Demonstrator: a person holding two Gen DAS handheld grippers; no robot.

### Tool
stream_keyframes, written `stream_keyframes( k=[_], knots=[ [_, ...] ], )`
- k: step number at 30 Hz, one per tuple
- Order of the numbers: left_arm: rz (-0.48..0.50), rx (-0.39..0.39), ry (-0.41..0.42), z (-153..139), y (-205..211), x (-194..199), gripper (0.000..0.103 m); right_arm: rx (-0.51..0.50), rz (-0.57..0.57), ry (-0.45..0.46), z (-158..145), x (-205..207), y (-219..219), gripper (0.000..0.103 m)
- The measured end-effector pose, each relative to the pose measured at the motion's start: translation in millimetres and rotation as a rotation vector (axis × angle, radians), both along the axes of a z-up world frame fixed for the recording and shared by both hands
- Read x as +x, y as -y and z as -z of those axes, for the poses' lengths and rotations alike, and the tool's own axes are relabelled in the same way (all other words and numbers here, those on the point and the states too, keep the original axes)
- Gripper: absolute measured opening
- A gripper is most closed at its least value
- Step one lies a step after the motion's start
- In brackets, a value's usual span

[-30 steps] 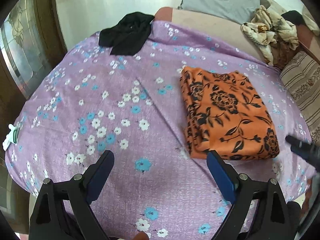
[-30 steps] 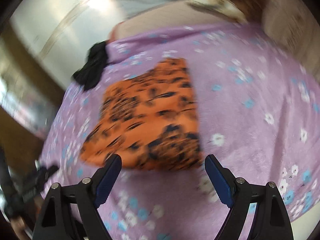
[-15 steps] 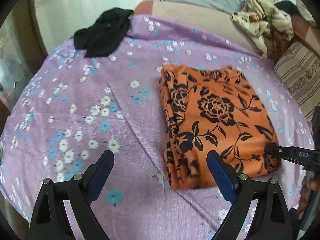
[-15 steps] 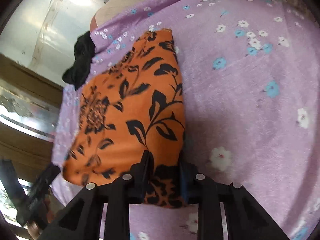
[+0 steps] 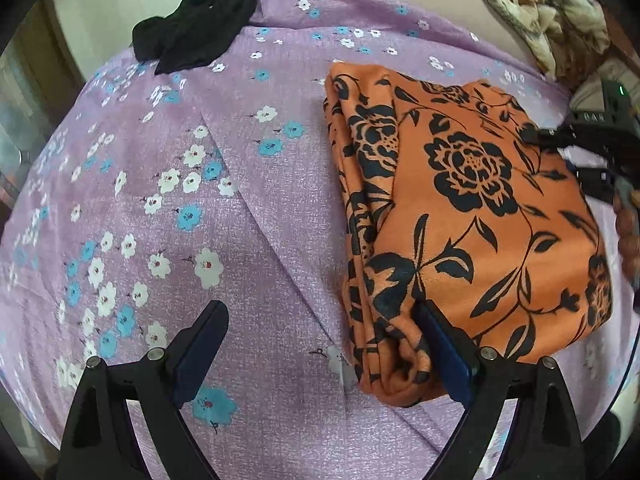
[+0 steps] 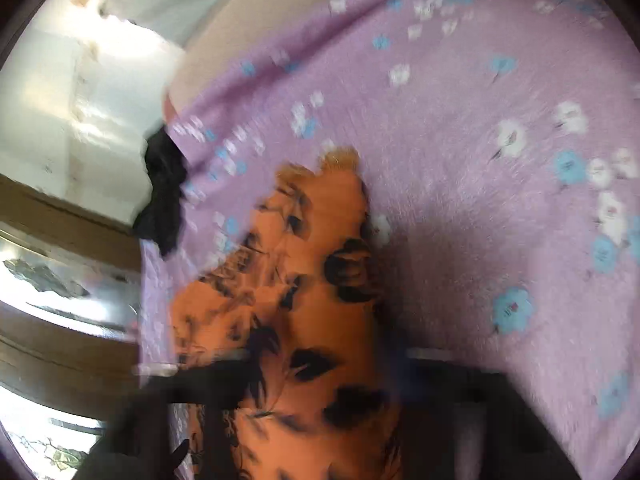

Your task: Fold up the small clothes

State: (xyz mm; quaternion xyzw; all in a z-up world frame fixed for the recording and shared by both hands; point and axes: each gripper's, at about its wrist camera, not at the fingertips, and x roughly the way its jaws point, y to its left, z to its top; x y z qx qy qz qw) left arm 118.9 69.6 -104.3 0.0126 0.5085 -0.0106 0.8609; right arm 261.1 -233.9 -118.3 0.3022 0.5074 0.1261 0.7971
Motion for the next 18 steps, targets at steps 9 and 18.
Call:
stream_keyframes(
  k=[9, 18],
  knots=[
    [-0.004, 0.002, 0.008, -2.9, 0.4, -7.8, 0.095, -0.194, 0.065, 0.177, -49.9, -54.7, -9.7, 0.049],
    [-0.012, 0.0, 0.075, -41.5, -8.6, -46.2, 0.095, -0.156, -0.13, 0.098, -31.0, -103.1, -50.7, 0.065]
  ],
)
